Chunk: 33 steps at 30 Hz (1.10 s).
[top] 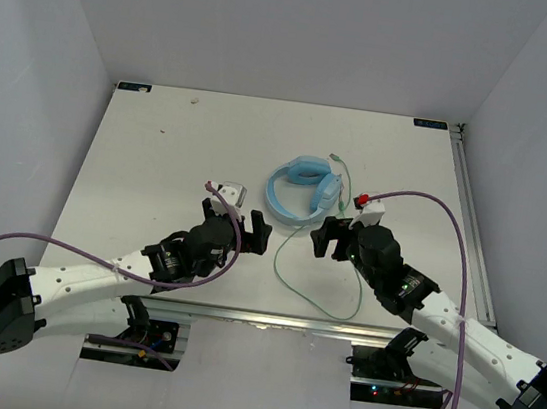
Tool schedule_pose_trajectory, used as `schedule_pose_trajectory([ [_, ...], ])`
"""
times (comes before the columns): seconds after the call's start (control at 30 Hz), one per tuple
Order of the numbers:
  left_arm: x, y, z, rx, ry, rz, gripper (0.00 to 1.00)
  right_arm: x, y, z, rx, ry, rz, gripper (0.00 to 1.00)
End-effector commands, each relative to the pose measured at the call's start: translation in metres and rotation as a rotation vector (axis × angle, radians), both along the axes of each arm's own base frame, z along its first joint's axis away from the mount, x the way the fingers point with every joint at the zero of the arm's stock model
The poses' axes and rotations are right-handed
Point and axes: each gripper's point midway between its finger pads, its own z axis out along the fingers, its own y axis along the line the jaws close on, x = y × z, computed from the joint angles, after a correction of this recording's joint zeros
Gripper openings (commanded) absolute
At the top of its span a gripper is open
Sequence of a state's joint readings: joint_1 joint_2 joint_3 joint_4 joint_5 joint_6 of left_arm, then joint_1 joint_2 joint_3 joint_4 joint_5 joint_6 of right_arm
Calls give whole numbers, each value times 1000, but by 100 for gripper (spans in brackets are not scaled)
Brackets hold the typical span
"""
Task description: Wrap the headphones
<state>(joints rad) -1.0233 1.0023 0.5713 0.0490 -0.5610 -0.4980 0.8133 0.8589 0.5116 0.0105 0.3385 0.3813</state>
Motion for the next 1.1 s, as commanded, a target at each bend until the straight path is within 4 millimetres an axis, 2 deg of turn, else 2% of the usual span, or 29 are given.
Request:
schedule_pose_trajectory([
  [0.0,1,1,10,-28,-22,7,98,6,1,14,25,-51,-20,90],
  [0.4,4,1,10,-81,13,56,97,8,-2,16,28,-50,-45,90],
  [0.43,7,-2,16,-104,16,74,96,7,-3,16,31,-49,-45,90],
  [0.53,16,-9,6,-32,81,114,90,6,-4,19,46,-52,-51,90],
  [0.6,29,-19,18,-32,93,143,86,5,-8,20,48,-57,-65,90],
  [0.67,42,-18,1,13,153,179,83,5,-12,21,48,-65,-77,90],
  [0.73,57,-25,-6,-33,225,166,78,5,-12,23,54,-73,-77,90],
  [0.8,67,-28,-13,-77,272,168,79,4,-12,23,57,-72,-73,90],
  [0.97,89,-32,-39,-45,326,207,77,1,-7,23,68,-62,-43,91],
  [1.07,101,-36,-43,-20,335,232,74,-1,-5,25,75,-62,-30,91],
])
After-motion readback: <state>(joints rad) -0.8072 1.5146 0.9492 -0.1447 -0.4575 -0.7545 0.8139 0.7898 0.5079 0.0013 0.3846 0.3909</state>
